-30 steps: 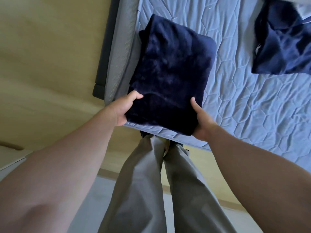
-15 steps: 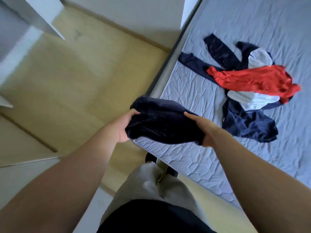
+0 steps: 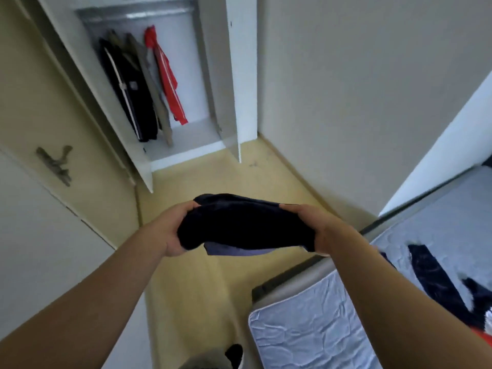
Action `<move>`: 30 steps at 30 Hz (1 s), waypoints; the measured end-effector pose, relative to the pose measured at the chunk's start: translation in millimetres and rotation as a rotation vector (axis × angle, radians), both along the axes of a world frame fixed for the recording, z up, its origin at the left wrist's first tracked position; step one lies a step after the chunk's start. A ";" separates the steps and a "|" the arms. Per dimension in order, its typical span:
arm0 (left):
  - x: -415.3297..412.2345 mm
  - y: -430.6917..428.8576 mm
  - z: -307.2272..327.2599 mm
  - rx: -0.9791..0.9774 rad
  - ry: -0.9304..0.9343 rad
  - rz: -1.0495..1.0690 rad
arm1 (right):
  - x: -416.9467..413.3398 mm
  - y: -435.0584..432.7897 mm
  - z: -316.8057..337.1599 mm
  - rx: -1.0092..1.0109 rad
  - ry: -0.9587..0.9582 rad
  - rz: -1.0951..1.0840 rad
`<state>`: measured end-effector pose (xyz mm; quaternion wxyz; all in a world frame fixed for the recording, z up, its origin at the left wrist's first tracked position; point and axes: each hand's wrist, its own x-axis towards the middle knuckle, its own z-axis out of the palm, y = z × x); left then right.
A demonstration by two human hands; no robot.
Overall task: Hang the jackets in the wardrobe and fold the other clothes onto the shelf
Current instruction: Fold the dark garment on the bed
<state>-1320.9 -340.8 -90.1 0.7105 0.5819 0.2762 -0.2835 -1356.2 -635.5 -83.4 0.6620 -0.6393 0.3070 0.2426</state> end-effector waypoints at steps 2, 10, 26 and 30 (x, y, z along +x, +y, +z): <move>13.8 29.5 21.9 -0.008 -0.043 0.053 | 28.3 23.5 24.9 -0.022 -0.050 0.040; 109.2 132.1 91.0 -0.091 -0.272 0.219 | 157.7 122.2 106.3 -0.010 -0.158 0.141; 420.9 245.3 201.8 -0.164 -0.516 0.243 | 473.4 235.8 219.7 -0.060 -0.365 0.159; 500.4 250.3 217.2 -0.169 -0.535 0.265 | 560.0 243.2 232.9 -0.047 -0.418 0.210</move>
